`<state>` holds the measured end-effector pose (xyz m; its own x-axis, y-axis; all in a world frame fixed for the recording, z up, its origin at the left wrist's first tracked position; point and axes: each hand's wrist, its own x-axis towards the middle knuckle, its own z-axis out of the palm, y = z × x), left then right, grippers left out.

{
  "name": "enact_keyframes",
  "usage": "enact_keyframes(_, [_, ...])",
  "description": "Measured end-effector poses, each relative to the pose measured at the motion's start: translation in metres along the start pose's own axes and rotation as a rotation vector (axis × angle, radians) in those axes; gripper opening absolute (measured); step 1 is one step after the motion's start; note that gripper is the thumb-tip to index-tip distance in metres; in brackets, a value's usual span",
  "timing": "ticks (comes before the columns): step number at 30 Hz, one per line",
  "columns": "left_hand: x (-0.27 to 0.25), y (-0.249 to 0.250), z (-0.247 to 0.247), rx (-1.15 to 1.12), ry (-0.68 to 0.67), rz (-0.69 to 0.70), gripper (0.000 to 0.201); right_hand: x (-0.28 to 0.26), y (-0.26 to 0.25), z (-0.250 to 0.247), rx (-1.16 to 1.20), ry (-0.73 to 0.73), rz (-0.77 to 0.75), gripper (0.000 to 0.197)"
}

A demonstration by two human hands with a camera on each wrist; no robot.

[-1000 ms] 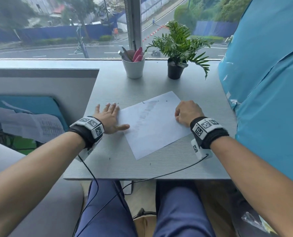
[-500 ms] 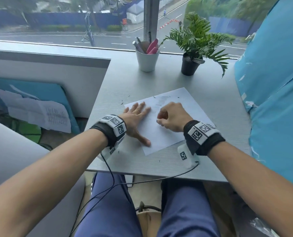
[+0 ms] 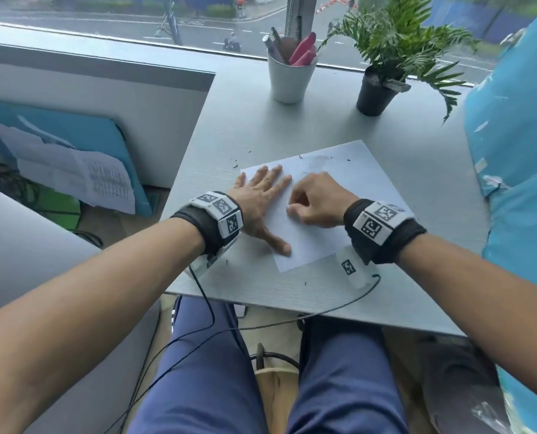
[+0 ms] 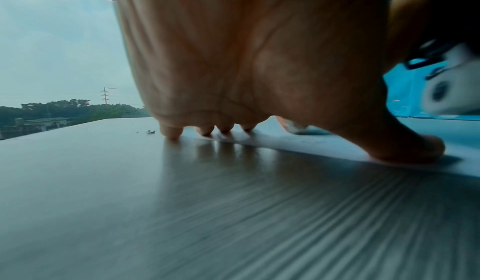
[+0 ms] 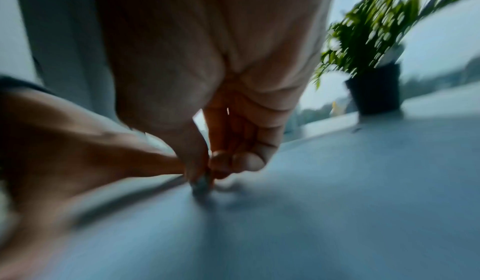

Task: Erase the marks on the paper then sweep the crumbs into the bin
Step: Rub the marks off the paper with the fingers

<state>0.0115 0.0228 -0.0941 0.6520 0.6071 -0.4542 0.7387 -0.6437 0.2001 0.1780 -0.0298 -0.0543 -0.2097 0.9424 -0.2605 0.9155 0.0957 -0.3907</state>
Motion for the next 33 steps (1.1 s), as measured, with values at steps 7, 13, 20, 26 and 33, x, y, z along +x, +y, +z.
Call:
enact_keyframes(7, [0.003,0.0,0.004,0.025,0.017,0.002,0.155,-0.024,-0.019,0.024,-0.025,-0.078,-0.101,0.016])
enact_keyframes(13, [0.001,0.003,0.003,-0.014,0.017,-0.018,0.157,0.018,0.017,-0.011,-0.031,0.151,0.069,0.018])
enact_keyframes(20, [0.001,0.004,0.001,-0.007,-0.002,-0.019,0.156,0.003,0.002,-0.001,-0.037,0.015,0.013,0.018])
enact_keyframes(26, [0.002,0.005,0.0,-0.001,-0.001,-0.018,0.158,-0.007,-0.01,0.011,-0.036,-0.054,-0.063,0.018])
enact_keyframes(33, [0.0,0.006,-0.001,-0.009,0.002,-0.025,0.159,0.021,0.019,-0.021,-0.043,0.133,0.066,0.018])
